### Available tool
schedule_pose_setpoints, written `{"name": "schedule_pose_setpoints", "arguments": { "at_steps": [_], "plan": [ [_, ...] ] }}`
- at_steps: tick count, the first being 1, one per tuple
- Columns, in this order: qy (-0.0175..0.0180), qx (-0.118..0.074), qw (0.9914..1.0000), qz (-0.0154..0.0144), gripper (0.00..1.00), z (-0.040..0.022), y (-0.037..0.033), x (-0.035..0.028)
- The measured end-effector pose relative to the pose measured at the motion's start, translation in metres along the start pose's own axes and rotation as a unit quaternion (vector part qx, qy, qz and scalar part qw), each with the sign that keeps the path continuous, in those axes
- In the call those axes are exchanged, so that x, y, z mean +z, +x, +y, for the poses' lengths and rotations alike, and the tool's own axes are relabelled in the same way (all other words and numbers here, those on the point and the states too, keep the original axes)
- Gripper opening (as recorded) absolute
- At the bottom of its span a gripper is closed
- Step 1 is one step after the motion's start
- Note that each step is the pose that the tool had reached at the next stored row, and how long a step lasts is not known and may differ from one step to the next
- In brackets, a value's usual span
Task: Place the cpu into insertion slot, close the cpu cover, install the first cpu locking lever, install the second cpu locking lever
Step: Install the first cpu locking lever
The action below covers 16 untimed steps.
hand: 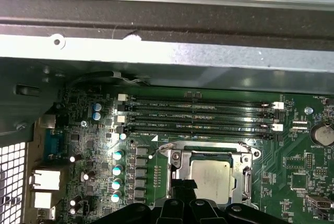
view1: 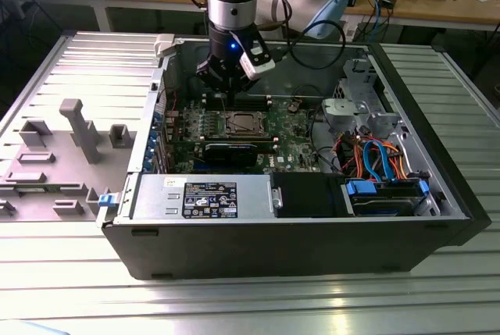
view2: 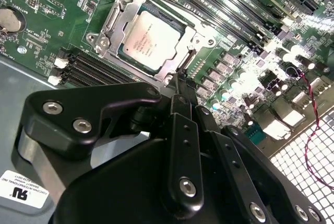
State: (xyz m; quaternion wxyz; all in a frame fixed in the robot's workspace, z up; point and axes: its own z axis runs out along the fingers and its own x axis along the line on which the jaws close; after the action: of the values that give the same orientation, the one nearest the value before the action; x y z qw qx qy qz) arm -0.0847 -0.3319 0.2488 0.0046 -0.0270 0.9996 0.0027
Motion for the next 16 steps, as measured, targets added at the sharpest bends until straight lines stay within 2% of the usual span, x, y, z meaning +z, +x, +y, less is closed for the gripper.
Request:
{"name": "schedule_pose_setpoints", "arguments": {
  "at_steps": [10,16],
  "plan": [
    [0.0,0.0,1.0,0.0,0.11,0.0,0.0003,-0.0002],
    [0.0001,0.0,1.0,-0.0001,0.11,0.0003,0.006,-0.0003]
  ]
}}
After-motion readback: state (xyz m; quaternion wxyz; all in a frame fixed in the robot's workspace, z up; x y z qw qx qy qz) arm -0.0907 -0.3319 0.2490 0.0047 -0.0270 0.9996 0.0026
